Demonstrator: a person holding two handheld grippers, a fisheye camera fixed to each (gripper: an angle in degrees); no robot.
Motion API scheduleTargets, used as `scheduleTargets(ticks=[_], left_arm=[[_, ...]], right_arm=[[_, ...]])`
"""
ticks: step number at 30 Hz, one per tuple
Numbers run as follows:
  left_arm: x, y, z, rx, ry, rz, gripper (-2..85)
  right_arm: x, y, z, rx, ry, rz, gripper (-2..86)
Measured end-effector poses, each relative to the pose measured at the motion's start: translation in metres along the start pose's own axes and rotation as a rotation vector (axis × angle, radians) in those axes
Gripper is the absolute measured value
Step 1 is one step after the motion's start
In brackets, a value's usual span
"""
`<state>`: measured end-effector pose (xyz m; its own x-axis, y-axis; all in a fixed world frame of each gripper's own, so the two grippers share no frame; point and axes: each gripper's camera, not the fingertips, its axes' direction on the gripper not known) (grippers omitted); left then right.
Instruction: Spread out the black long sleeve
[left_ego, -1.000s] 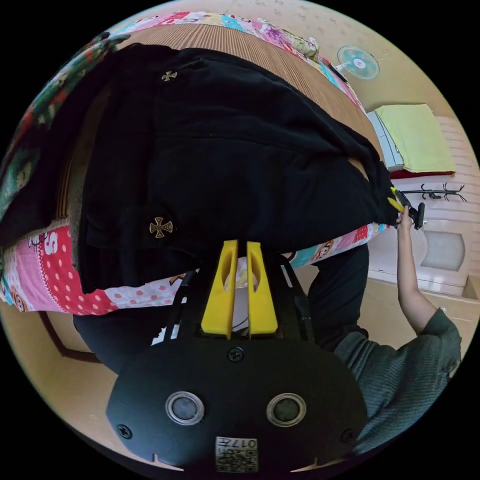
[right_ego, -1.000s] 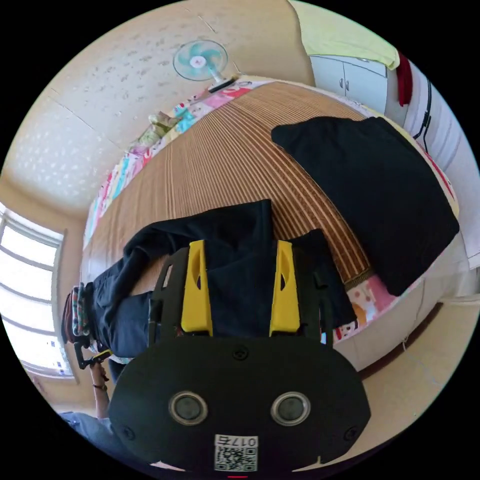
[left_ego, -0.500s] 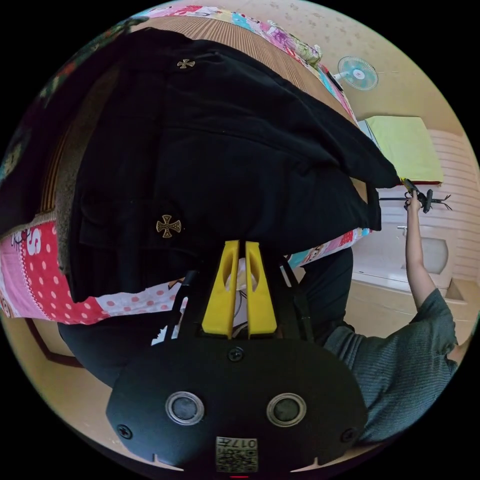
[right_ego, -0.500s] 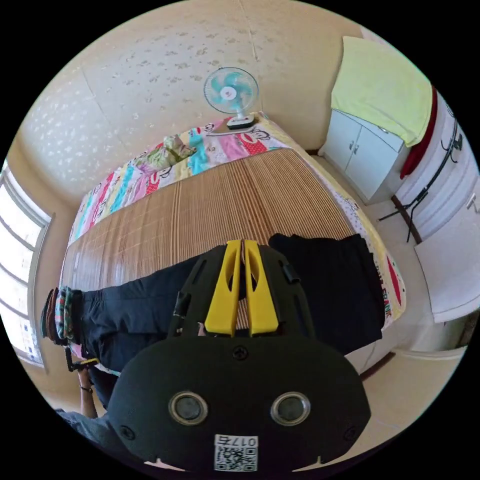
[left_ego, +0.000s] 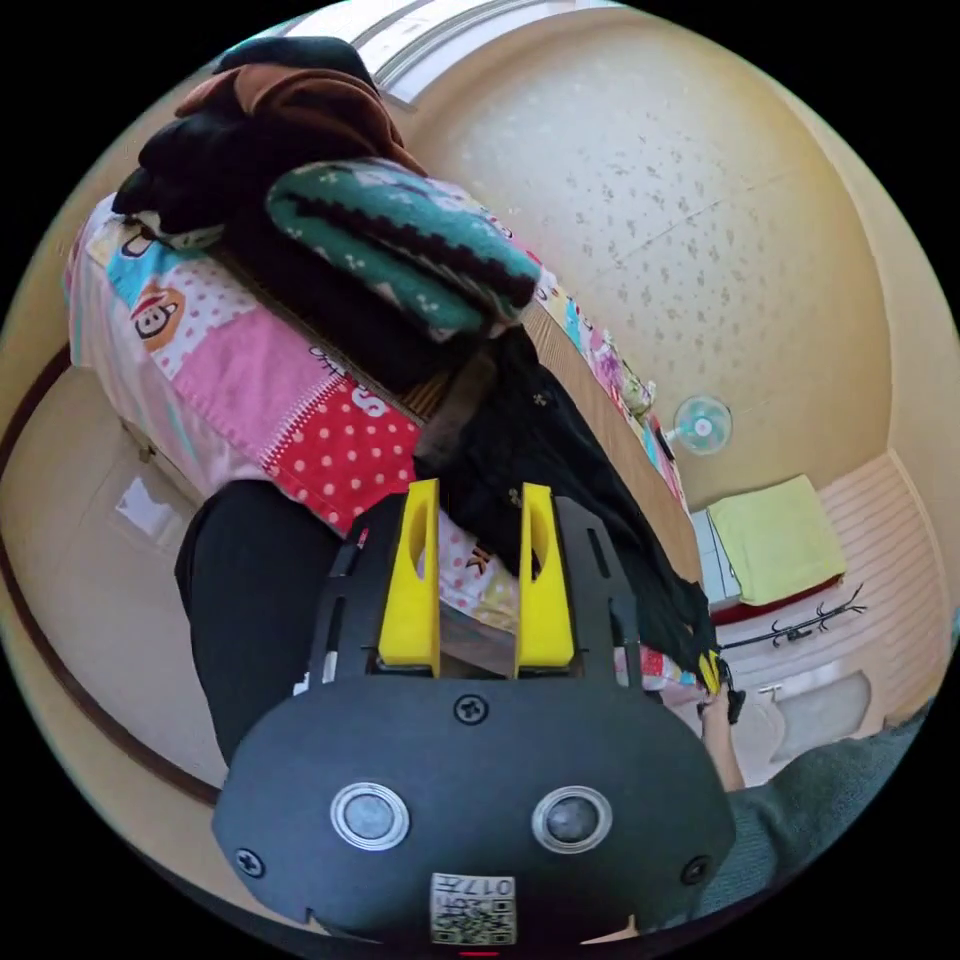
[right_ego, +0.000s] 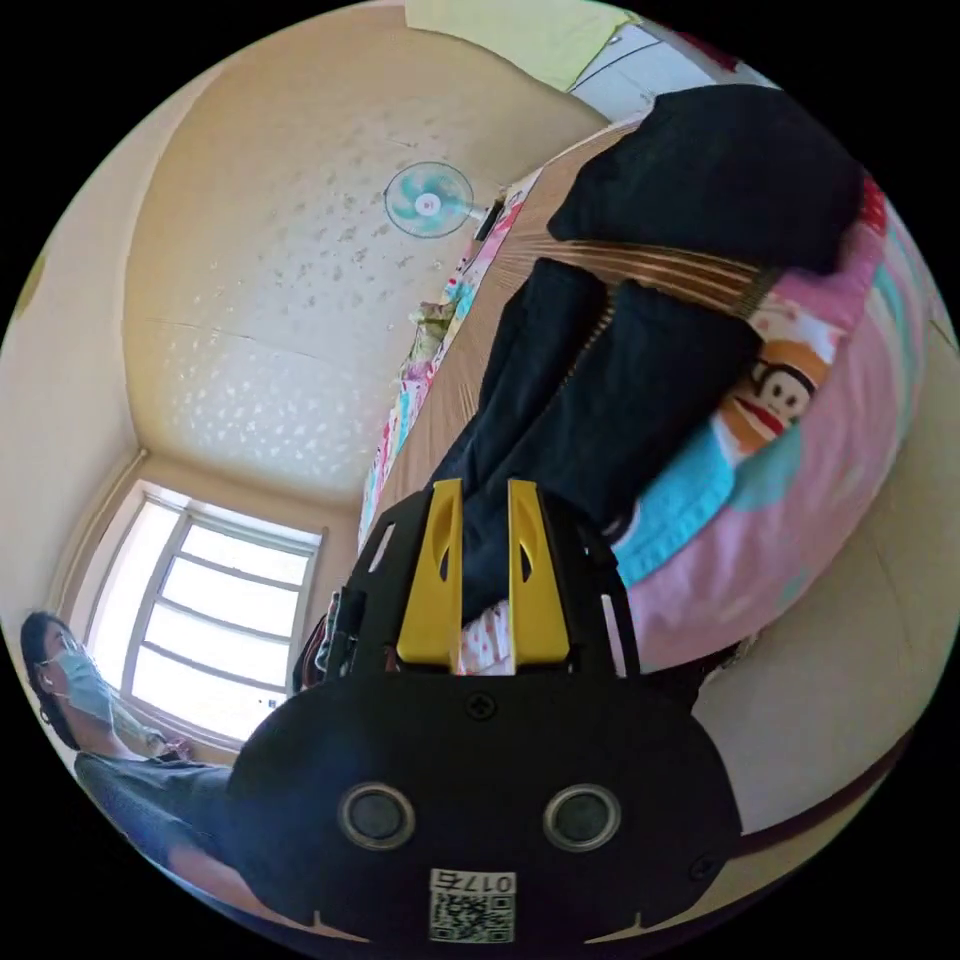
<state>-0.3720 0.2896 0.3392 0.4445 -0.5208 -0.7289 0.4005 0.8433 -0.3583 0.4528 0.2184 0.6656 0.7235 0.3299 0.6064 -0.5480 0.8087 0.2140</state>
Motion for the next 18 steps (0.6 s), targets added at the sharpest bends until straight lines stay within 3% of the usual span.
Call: scheduleTargets(ticks=[3, 6, 8, 14, 18], left_arm=[[-0.012, 0.001, 0.022, -0.088, -0.002, -0.058, 14.8], [-0.023, 0.012, 0.051, -0.164, 0.086, -0.130, 14.8], [-0.028, 0.023, 0.062, -0.179, 0.193, -0.160, 9.8], [-0.037, 0.033, 0.048, -0.195, 0.539, -0.052, 2.4], [-0.038, 0.029, 0.011, -0.152, 0.657, 0.038, 0.1]], right_arm=[[0.021, 0.056, -0.023, 0.172, 0.082, 0.095, 11.4], [0.033, 0.072, -0.017, 0.146, 0.016, 0.135, 14.4], [0.028, 0.071, -0.008, 0.117, 0.003, 0.123, 15.0], [-0.001, 0.052, 0.002, 0.079, 0.096, 0.085, 15.0], [0.003, 0.038, 0.014, 0.037, 0.093, 0.131, 13.8]])
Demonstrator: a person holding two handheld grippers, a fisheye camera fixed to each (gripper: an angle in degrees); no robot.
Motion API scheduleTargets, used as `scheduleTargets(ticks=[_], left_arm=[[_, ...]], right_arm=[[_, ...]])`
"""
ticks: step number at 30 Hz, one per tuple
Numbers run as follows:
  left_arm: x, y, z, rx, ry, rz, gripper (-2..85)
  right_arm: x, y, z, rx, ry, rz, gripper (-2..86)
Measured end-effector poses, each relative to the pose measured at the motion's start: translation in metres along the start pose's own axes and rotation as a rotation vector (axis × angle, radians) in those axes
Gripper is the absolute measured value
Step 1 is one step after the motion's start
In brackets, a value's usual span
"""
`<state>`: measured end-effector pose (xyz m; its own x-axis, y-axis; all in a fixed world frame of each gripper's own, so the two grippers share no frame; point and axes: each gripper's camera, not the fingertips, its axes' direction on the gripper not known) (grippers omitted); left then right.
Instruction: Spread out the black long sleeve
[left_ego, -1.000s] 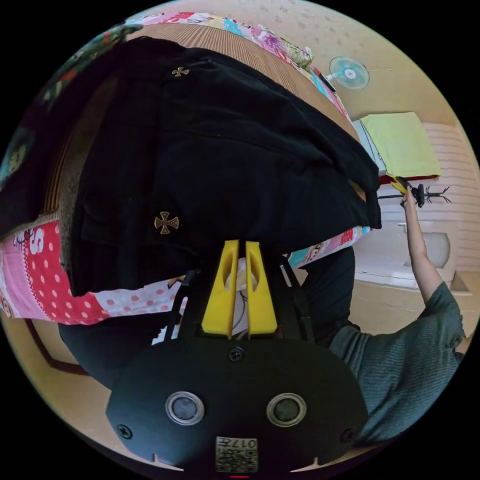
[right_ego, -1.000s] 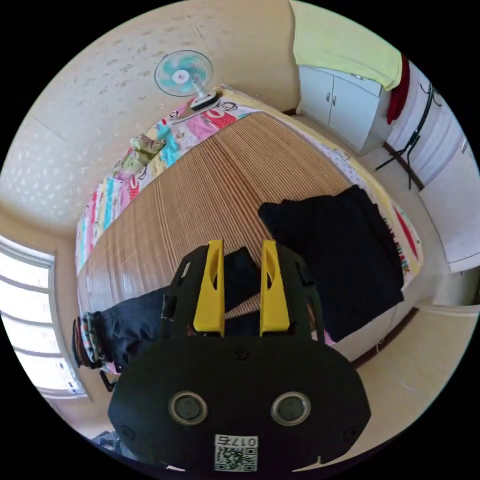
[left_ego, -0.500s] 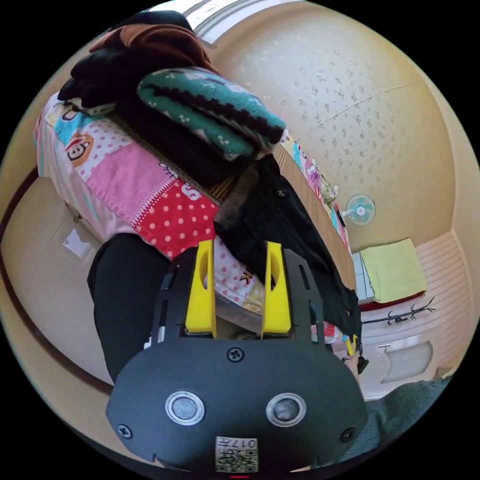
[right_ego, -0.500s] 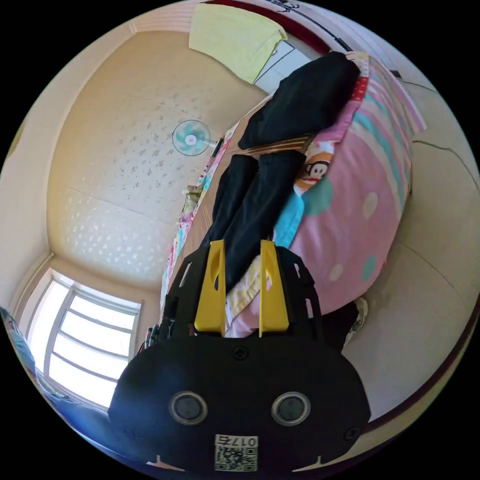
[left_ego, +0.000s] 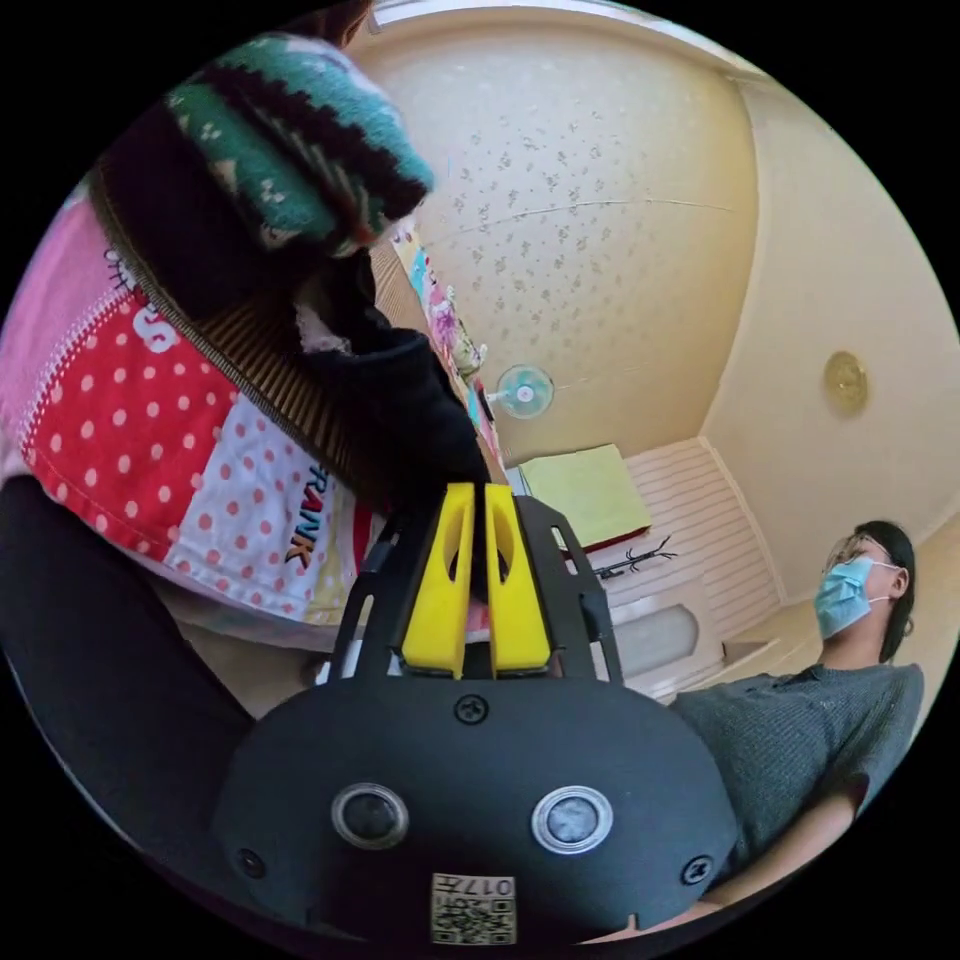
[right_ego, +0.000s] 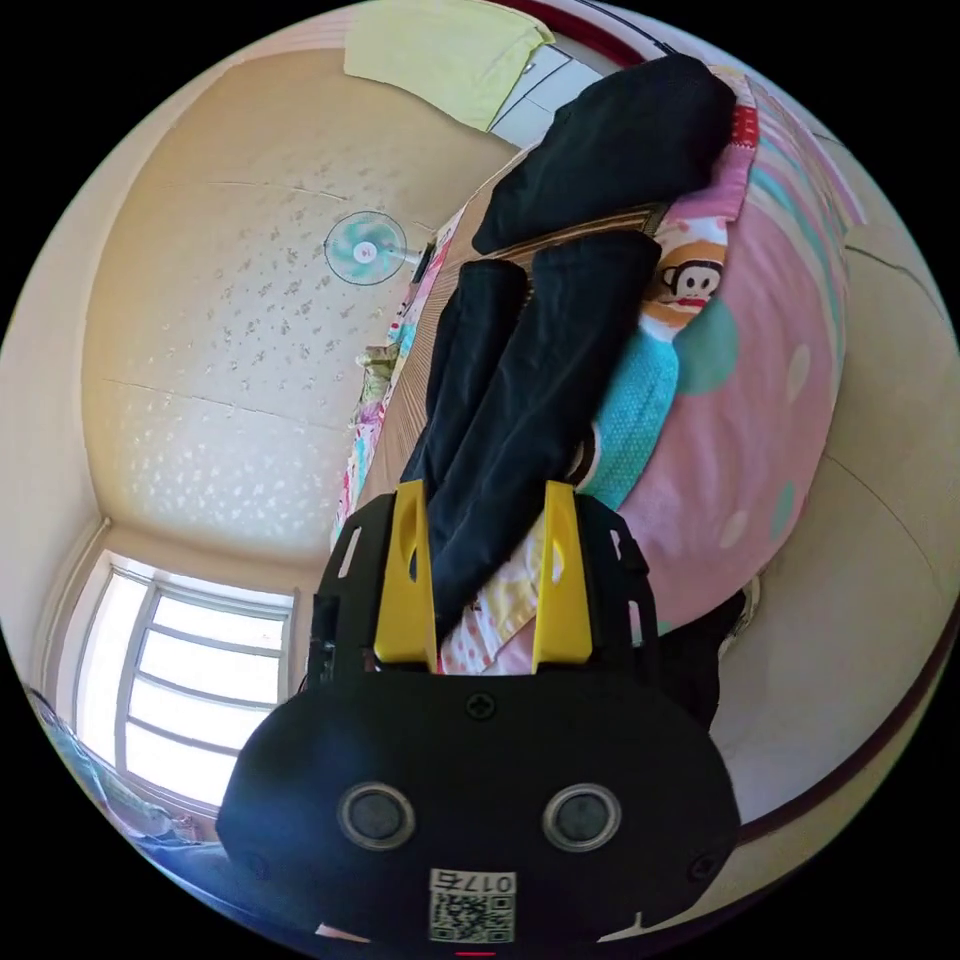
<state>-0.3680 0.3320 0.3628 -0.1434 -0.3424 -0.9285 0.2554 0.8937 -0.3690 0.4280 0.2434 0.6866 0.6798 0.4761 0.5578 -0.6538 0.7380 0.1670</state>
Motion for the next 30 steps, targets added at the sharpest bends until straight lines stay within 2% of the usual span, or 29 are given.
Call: scheduleTargets(ticks=[4, 7, 10, 15, 18, 20, 25, 28, 30], left_arm=[[0.033, 0.004, -0.018, -0.058, -0.081, 0.136, -0.6], [0.057, 0.010, -0.027, -0.061, -0.151, 0.197, -0.8], [0.073, 0.007, -0.028, -0.037, -0.191, 0.210, -0.8], [0.086, -0.012, -0.004, -0.057, -0.218, 0.249, -0.8], [0.082, -0.012, 0.002, -0.031, -0.189, 0.230, -0.7], [0.073, -0.009, 0.005, -0.011, -0.165, 0.198, -0.7], [0.057, -0.005, 0.013, 0.000, -0.138, 0.112, -0.6], [0.061, -0.006, 0.019, 0.000, -0.164, 0.104, -0.6], [0.069, -0.008, 0.024, -0.003, -0.188, 0.121, -0.6]], right_arm=[[-0.023, -0.018, 0.013, -0.114, 0.150, -0.048, 3.0], [-0.060, -0.015, -0.010, -0.031, 0.195, -0.161, 1.1], [-0.100, -0.022, -0.043, 0.100, 0.255, -0.252, 0.9], [-0.106, -0.057, -0.054, 0.031, 0.293, -0.239, 2.9], [-0.073, -0.049, -0.050, -0.029, 0.317, -0.131, 9.4], [-0.051, -0.028, -0.043, -0.045, 0.256, -0.092, 11.6], [-0.038, -0.004, -0.013, -0.124, 0.157, -0.059, 10.7], [-0.059, 0.002, -0.008, -0.114, 0.097, -0.134, 6.0], [-0.086, 0.002, -0.018, -0.053, 0.139, -0.188, 3.7]])
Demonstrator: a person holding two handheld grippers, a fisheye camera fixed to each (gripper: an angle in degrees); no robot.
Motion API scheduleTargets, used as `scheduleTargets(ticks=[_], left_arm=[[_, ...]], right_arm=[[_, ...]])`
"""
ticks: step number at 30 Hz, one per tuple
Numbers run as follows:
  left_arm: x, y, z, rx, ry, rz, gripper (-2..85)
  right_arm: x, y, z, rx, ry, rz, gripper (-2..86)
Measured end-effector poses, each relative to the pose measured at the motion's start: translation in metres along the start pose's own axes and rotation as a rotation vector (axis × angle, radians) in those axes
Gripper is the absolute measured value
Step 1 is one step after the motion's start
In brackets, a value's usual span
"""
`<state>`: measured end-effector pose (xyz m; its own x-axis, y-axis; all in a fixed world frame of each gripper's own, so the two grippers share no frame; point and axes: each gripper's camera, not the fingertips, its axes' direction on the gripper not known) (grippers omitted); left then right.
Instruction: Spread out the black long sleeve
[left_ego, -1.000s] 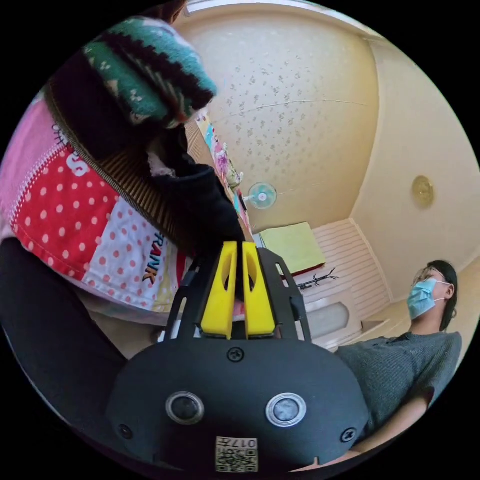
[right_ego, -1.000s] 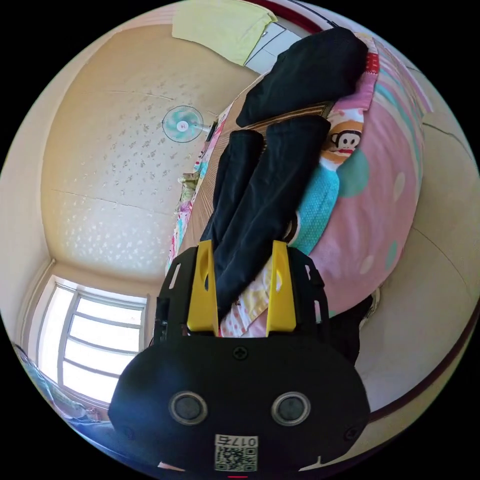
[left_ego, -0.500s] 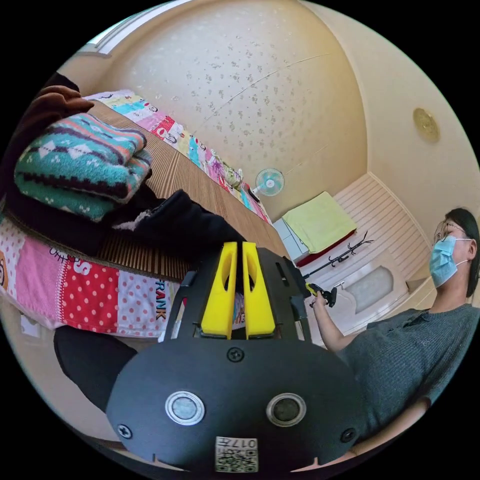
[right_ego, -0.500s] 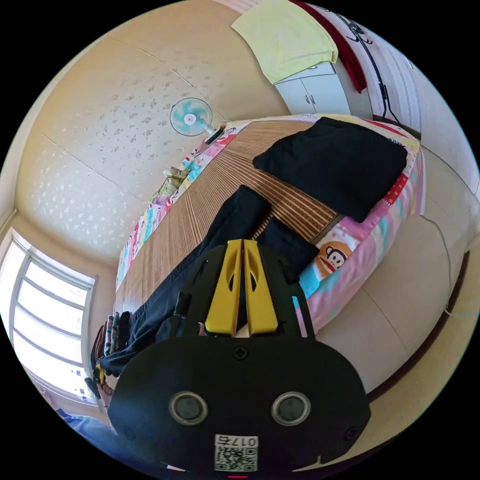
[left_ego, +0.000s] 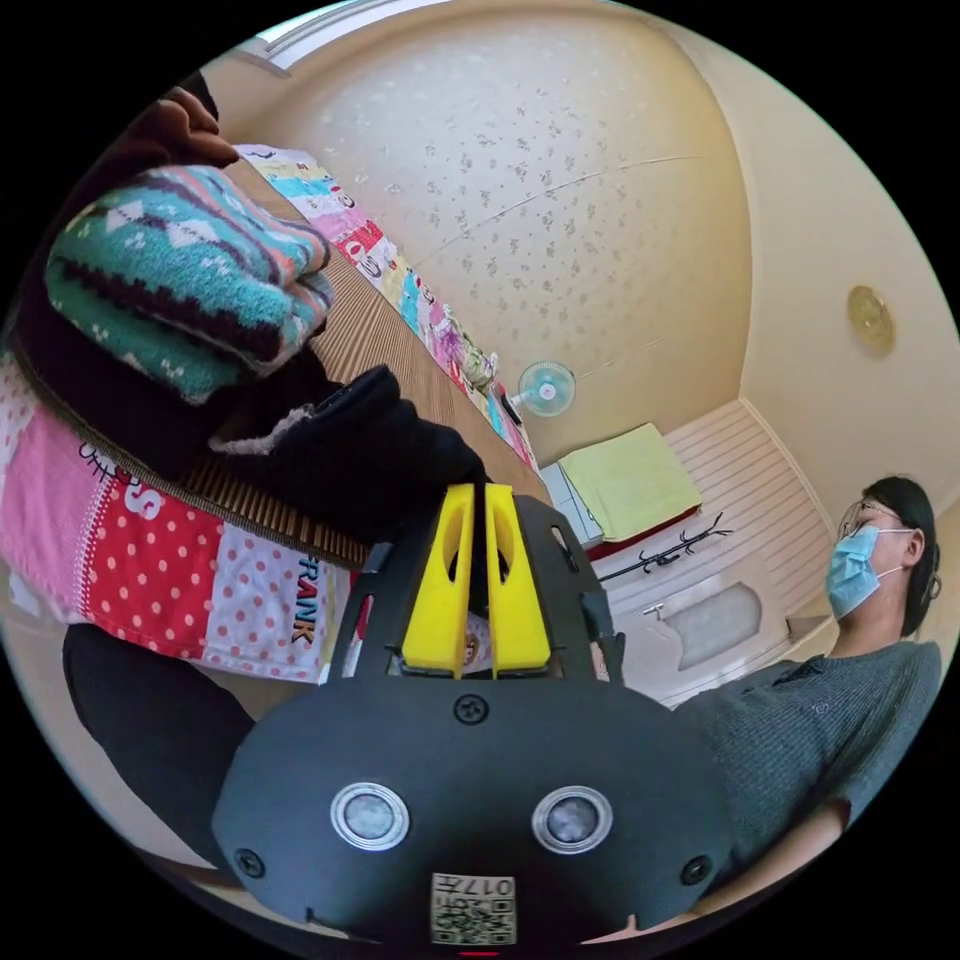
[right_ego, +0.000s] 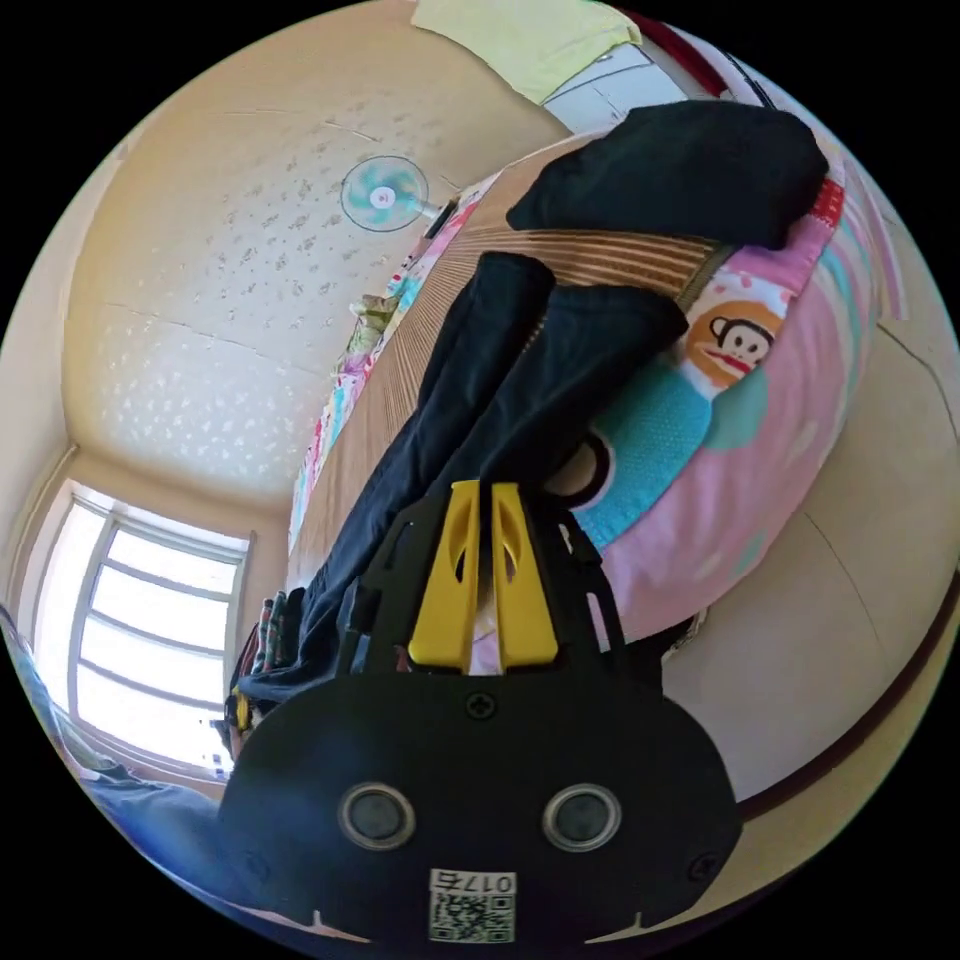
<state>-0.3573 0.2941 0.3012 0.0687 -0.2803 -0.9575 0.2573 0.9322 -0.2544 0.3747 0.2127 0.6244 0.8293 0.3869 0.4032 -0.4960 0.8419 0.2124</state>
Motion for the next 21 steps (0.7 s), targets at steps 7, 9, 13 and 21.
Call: scheduleTargets(ticks=[7, 9, 13, 21], left_arm=[[0.047, -0.079, 0.071, -0.037, -0.239, 0.233, -0.1], [0.040, -0.108, 0.107, -0.020, -0.281, 0.204, 1.0], [0.005, -0.135, 0.164, 0.144, -0.235, -0.006, 6.0], [0.013, -0.091, 0.309, -0.477, -0.454, 0.280, -0.6]], right_arm=[[-0.125, -0.119, -0.008, 0.127, 0.140, -0.221, 2.8], [-0.144, -0.167, 0.026, 0.048, 0.149, -0.227, 3.5], [-0.171, -0.224, 0.094, -0.123, 0.099, -0.138, 10.2], [-0.187, -0.130, 0.192, -0.488, 0.401, -0.460, 2.3]])
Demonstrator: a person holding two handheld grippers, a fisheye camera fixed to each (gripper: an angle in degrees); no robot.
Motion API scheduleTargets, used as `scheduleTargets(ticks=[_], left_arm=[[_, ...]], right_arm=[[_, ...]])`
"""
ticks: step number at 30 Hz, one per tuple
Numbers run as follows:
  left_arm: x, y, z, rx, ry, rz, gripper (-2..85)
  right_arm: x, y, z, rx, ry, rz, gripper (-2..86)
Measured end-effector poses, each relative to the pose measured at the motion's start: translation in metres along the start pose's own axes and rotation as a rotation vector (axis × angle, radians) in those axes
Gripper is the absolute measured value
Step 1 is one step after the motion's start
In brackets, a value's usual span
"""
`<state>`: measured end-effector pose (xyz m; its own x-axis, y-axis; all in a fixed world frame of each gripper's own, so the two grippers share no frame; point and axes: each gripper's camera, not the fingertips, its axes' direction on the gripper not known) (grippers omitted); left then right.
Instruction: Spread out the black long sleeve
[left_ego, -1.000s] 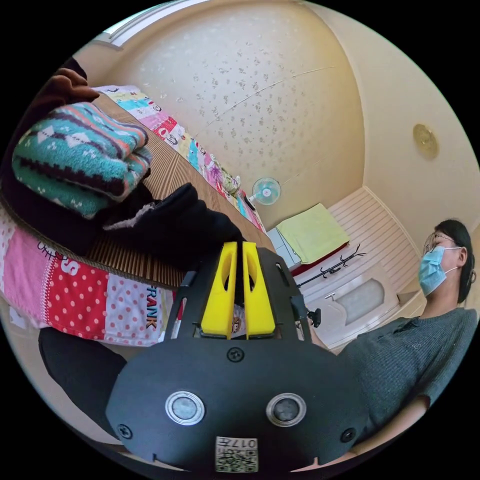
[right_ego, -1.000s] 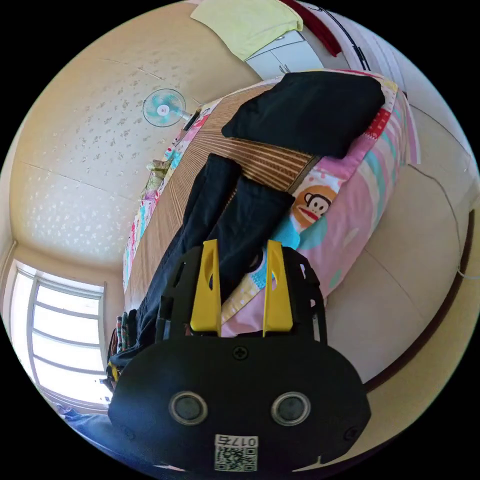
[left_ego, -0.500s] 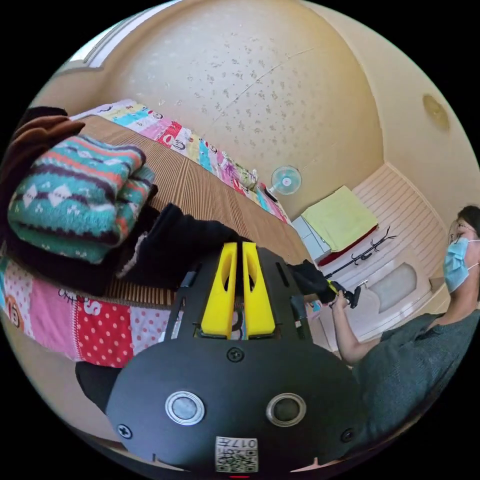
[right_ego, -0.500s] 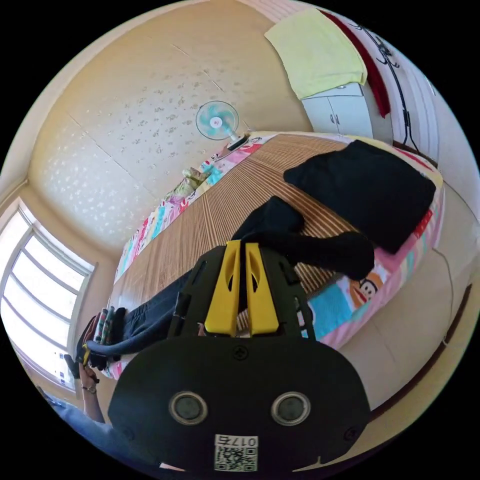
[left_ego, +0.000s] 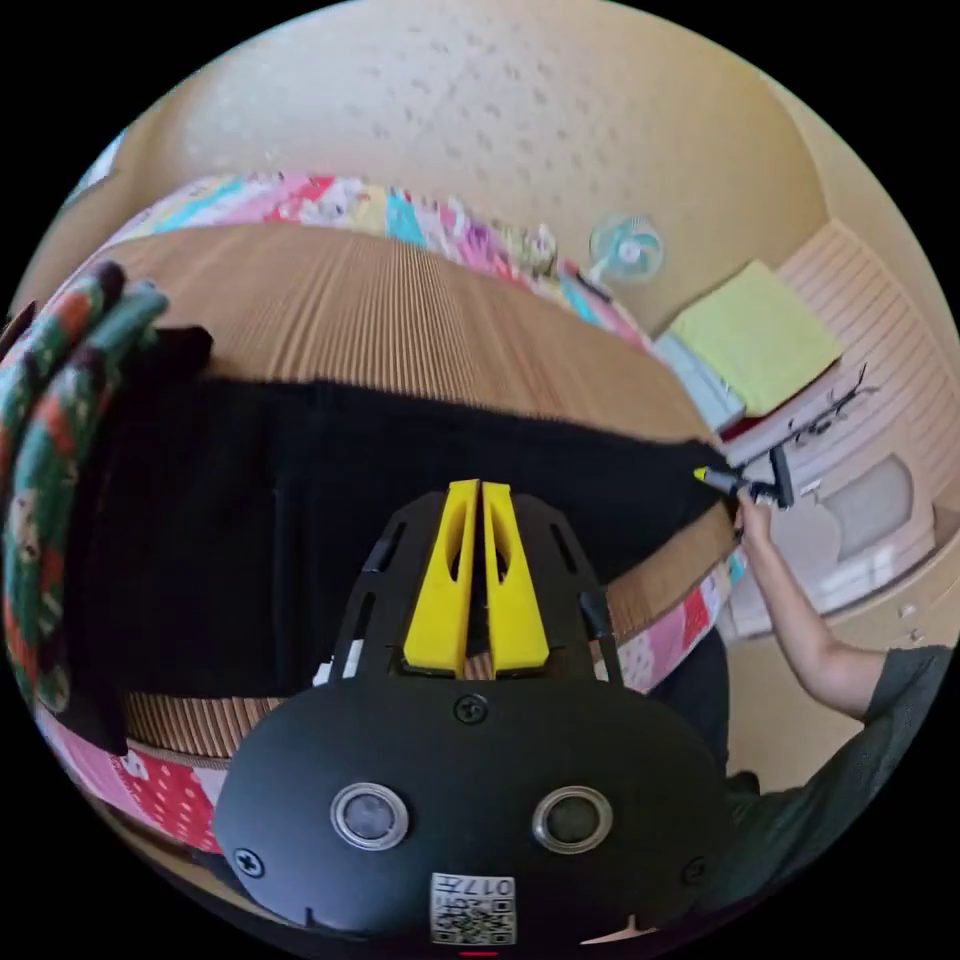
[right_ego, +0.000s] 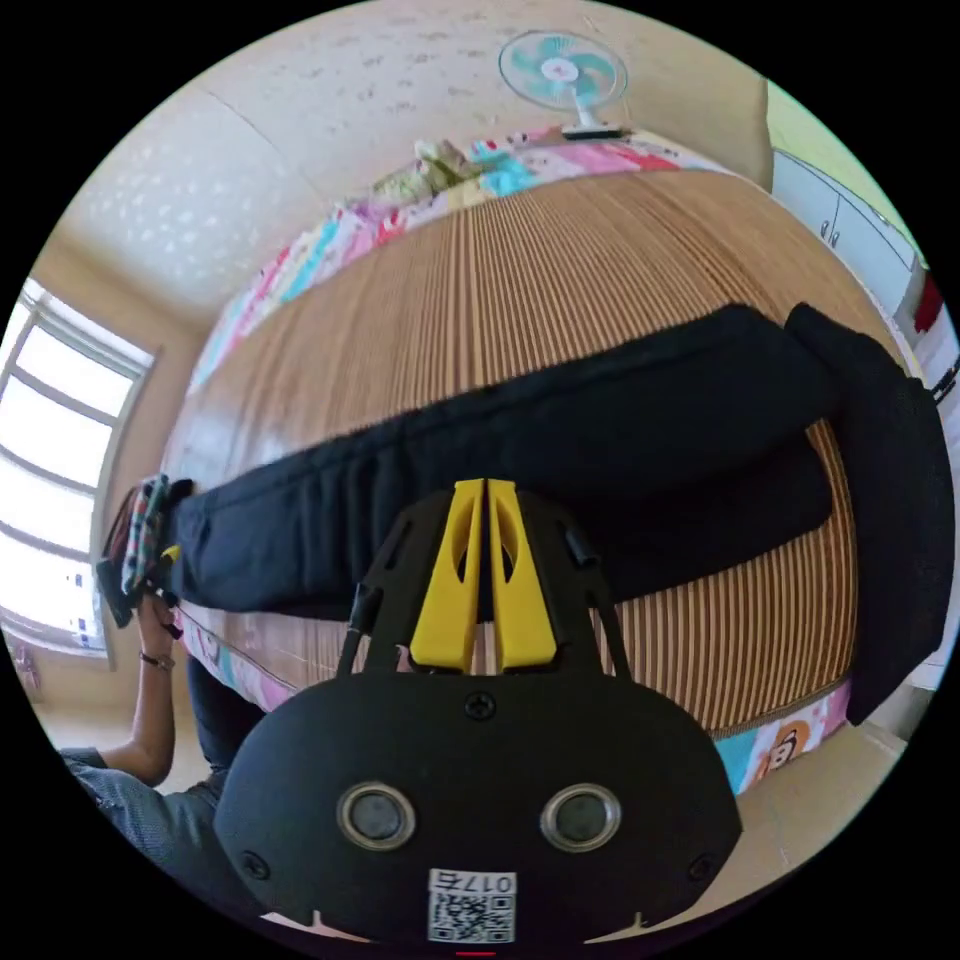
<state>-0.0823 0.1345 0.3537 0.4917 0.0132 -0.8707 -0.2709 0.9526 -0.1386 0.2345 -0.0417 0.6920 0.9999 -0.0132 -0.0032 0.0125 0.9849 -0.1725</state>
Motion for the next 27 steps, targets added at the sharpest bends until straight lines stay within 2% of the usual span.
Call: scheduleTargets(ticks=[1, 2, 4, 7, 12, 14, 17, 20, 22, 24, 26, 27], left_arm=[[-0.001, 0.007, 0.013, -0.026, -0.014, 0.044, -0.7], [-0.006, 0.017, 0.007, 0.030, 0.018, 0.019, -0.8], [-0.013, 0.021, 0.004, -0.032, 0.081, -0.053, -0.9], [-0.012, 0.035, -0.004, -0.124, 0.121, -0.034, -1.0], [-0.010, 0.079, -0.024, -0.022, 0.163, 0.001, -0.9], [-0.011, 0.099, -0.033, 0.065, 0.201, 0.031, -0.7], [-0.012, 0.115, -0.044, 0.090, 0.236, 0.018, 0.1], [-0.015, 0.126, -0.057, 0.101, 0.190, -0.036, 5.5], [-0.024, 0.130, -0.062, 0.101, 0.193, -0.102, 9.1], [-0.034, 0.134, -0.067, 0.129, 0.230, -0.150, 11.3], [-0.048, 0.142, -0.076, 0.171, 0.247, -0.240, 13.4], [-0.052, 0.144, -0.079, 0.181, 0.250, -0.263, 13.6]], right_arm=[[-0.006, 0.022, 0.004, 0.097, 0.022, -0.052, 1.8], [-0.005, 0.045, -0.002, 0.155, 0.035, -0.030, 1.4], [-0.003, 0.069, -0.010, 0.116, 0.027, -0.019, 1.1], [0.001, 0.116, -0.026, 0.056, 0.031, -0.010, 0.8], [0.031, 0.188, -0.056, 0.096, -0.125, 0.100, 1.0], [0.062, 0.222, -0.081, 0.242, -0.257, 0.188, 1.7], [0.112, 0.249, -0.110, 0.425, -0.315, 0.360, 3.9], [0.151, 0.244, -0.128, 0.520, -0.322, 0.459, 11.5], [0.164, 0.225, -0.125, 0.482, -0.307, 0.456, 13.6], [0.174, 0.194, -0.111, 0.329, -0.330, 0.423, 12.7], [0.170, 0.158, -0.104, 0.145, -0.338, 0.301, 5.3], [0.166, 0.153, -0.109, 0.133, -0.319, 0.276, 4.7]])
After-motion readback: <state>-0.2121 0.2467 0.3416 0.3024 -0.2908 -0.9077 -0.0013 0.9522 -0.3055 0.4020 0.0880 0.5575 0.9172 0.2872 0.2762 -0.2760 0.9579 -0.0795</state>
